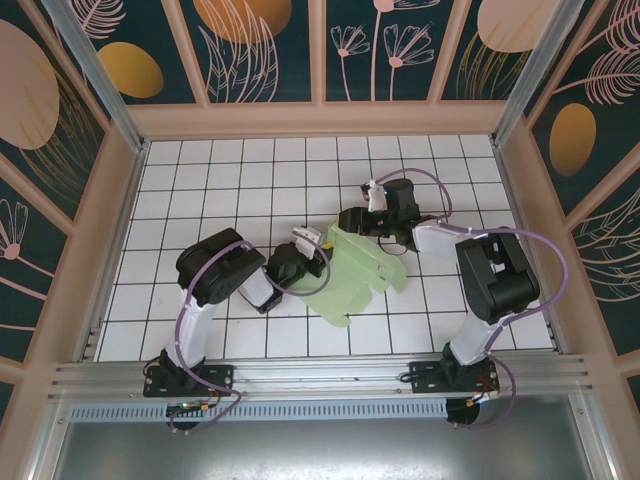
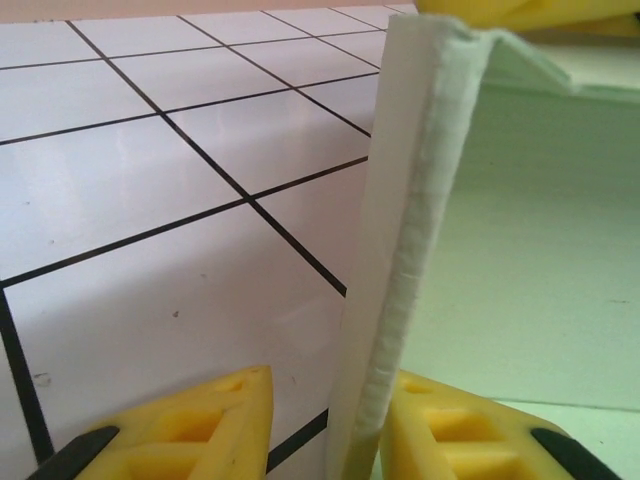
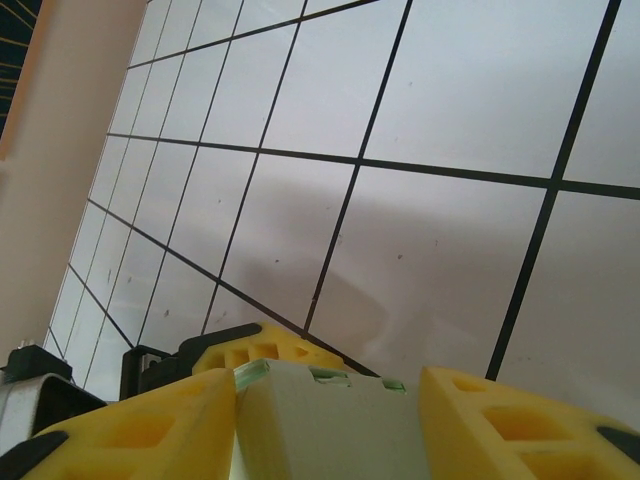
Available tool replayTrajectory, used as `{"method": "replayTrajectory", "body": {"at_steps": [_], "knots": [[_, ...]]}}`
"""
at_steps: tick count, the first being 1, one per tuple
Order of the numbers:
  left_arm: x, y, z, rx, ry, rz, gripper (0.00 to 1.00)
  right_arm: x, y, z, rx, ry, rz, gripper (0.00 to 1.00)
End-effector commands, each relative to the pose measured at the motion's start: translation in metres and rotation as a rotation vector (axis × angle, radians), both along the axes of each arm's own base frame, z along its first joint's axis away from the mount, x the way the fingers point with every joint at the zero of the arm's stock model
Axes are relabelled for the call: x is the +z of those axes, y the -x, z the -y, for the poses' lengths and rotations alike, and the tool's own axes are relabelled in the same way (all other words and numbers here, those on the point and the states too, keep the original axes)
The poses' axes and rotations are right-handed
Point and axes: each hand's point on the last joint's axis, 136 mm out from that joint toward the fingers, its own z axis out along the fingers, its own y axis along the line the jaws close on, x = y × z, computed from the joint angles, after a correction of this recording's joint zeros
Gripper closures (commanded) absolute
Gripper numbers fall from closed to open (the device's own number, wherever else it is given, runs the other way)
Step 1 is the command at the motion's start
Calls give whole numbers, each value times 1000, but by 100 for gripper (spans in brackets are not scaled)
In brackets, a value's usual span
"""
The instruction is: Fold the paper box
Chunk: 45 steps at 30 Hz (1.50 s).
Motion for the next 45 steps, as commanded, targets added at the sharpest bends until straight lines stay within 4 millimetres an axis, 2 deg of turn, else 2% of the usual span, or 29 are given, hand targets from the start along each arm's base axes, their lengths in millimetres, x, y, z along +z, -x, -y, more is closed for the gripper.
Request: {"method": "replayTrajectory", "body": {"at_steps": [1, 14, 20, 25, 29, 33, 37, 45], "knots": [[26, -2, 1, 15, 54, 50, 73, -40, 25, 14, -11, 130, -111, 50], [19, -13, 17, -14, 34, 45, 78, -38, 31, 4, 25, 112, -115, 50], [15, -14, 22, -28, 32, 38, 97, -39, 32, 4, 26, 113, -118, 50], [14, -13, 18, -18, 28, 30, 100, -32, 29, 3, 23, 104, -96, 48], [15, -12, 16, -11, 34, 25, 100, -13, 24, 4, 7, 79, -50, 41], [18, -14, 13, 11, 49, 18, 100, 16, 17, 12, -36, 41, 24, 36], [13, -19, 16, 15, 58, -46, 100, 38, 10, 32, -99, 0, 80, 35], [24, -26, 6, 63, 153, -72, 100, 77, 12, 70, -225, -66, 174, 35]]}}
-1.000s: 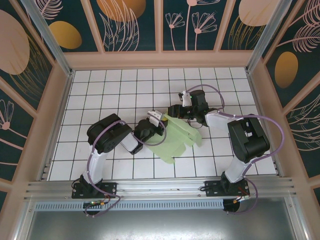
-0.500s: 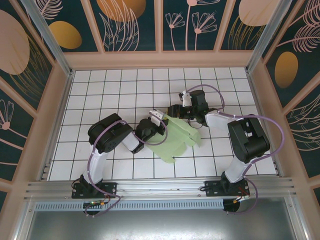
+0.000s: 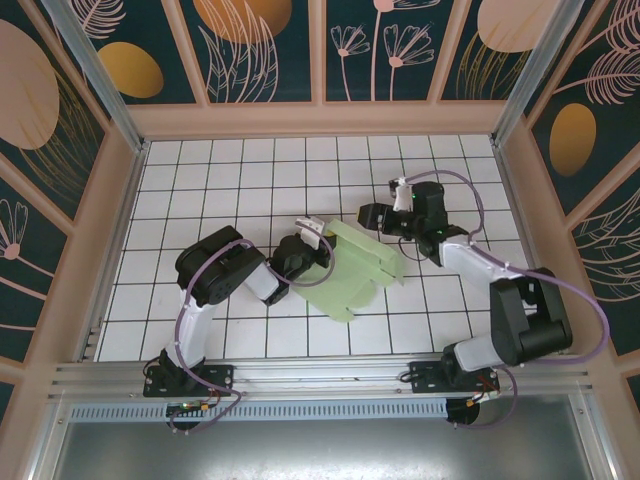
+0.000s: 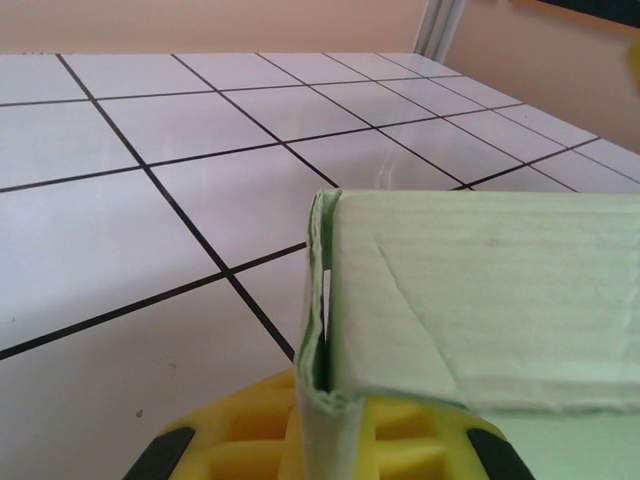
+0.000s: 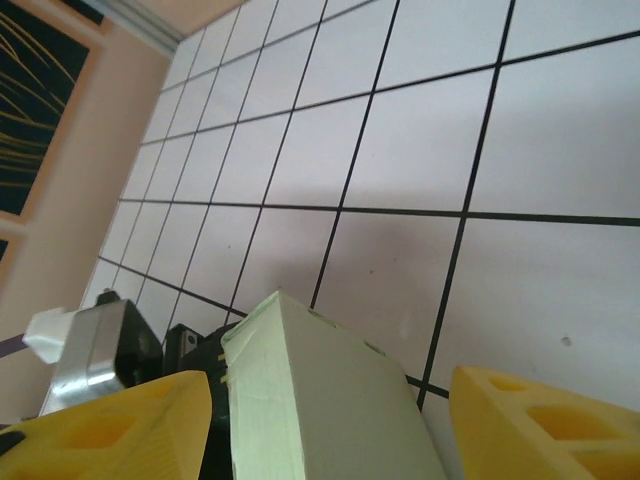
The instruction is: Fold the paper box
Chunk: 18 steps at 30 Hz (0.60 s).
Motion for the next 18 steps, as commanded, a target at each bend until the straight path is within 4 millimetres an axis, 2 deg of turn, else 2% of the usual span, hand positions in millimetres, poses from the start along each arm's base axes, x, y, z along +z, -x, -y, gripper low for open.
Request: {"method": "replayTrajectory", "body": {"at_steps": [1, 5, 8, 13, 15, 18], "knots": [[6, -9, -10, 47, 75, -66, 100, 25, -1, 20, -87, -39, 79, 35], [8, -13, -10, 62, 115, -102, 100, 44, 3, 48, -168, -60, 139, 36], [10, -22, -18, 95, 218, -184, 100, 55, 5, 77, -258, -80, 169, 37], [29, -34, -36, 160, 389, -254, 100, 59, 18, 117, -384, -173, 184, 38], [35, -39, -41, 187, 442, -282, 100, 53, 25, 122, -395, -205, 175, 39], [44, -42, -42, 185, 528, -314, 100, 40, 33, 114, -345, -230, 148, 40]]}}
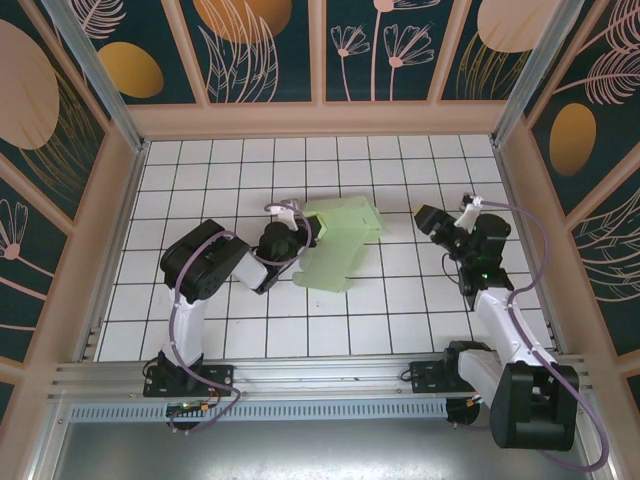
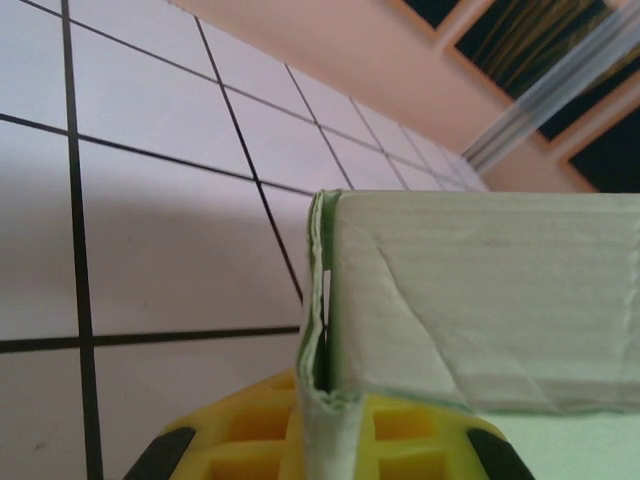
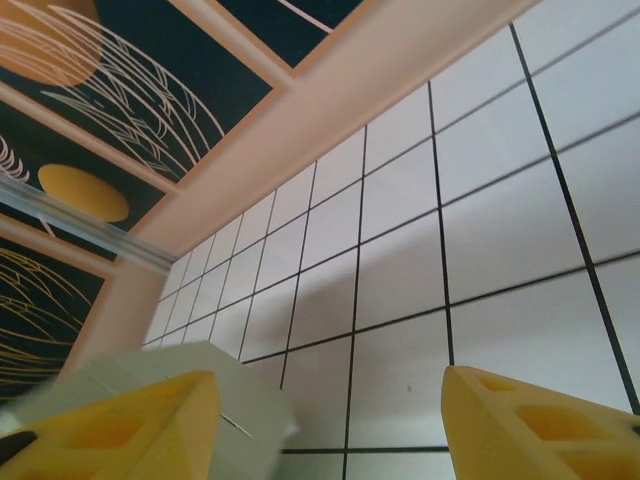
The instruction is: Fold the paper box
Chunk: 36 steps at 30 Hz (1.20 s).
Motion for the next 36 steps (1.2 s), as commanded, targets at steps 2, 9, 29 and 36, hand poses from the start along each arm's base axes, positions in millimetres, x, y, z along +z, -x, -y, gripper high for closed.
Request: {"method": "replayTrajectory", "body": {"at_steps": [2, 9, 29, 36], "knots": [[34, -3, 2, 6, 190, -14, 100, -3, 11, -23, 116, -65, 10, 40], [45, -2, 10, -30, 250, -6, 100, 10, 16, -69, 263, -149, 51, 40], [52, -7, 14, -35, 286, 6, 100, 7, 11, -124, 379, -262, 16, 50], [47, -8, 13, -29, 255, 21, 100, 13, 10, -127, 394, -306, 19, 58]]}}
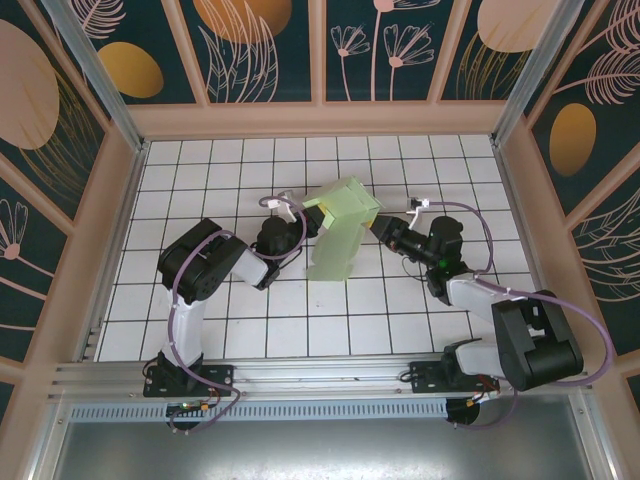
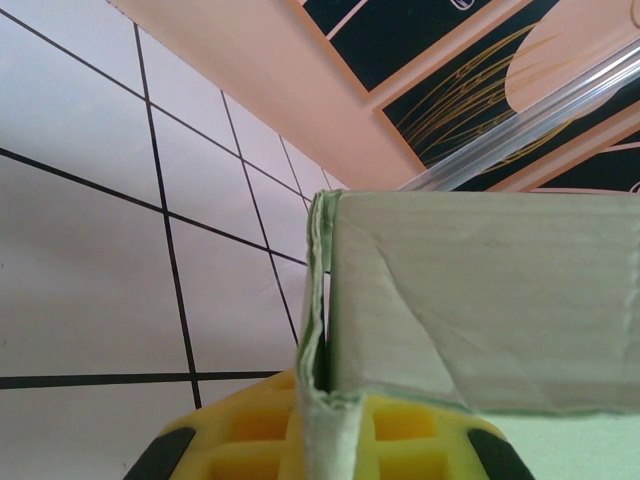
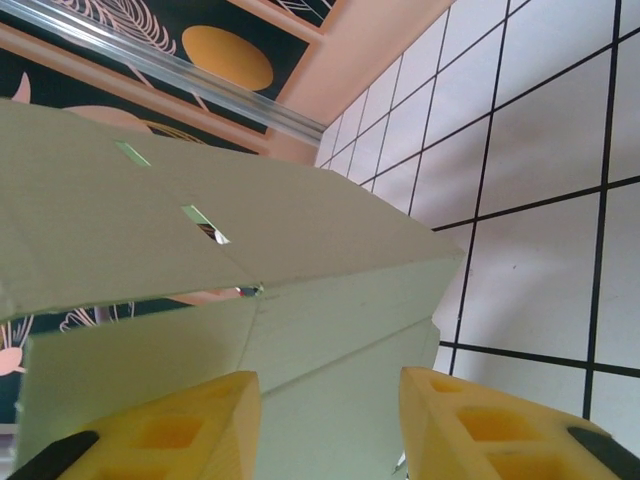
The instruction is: Fold the paper box
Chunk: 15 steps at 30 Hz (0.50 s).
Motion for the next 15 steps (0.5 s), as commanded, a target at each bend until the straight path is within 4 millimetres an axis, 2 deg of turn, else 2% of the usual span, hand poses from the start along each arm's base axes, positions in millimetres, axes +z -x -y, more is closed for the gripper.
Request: {"method": "replayTrajectory", "body": {"at_steps": [1, 9, 11, 15], "knots": [[12, -4, 1, 2, 16, 61, 100, 30, -3, -3, 6, -54, 90, 58], [6, -5, 3, -1, 5, 60, 100, 32, 2, 0, -3, -86, 101, 48], [7, -5, 4, -4, 6, 67, 100, 30, 0, -1, -6, -89, 89, 49], [7, -4, 3, -8, -6, 76, 100, 23, -6, -4, -2, -93, 44, 56]]}}
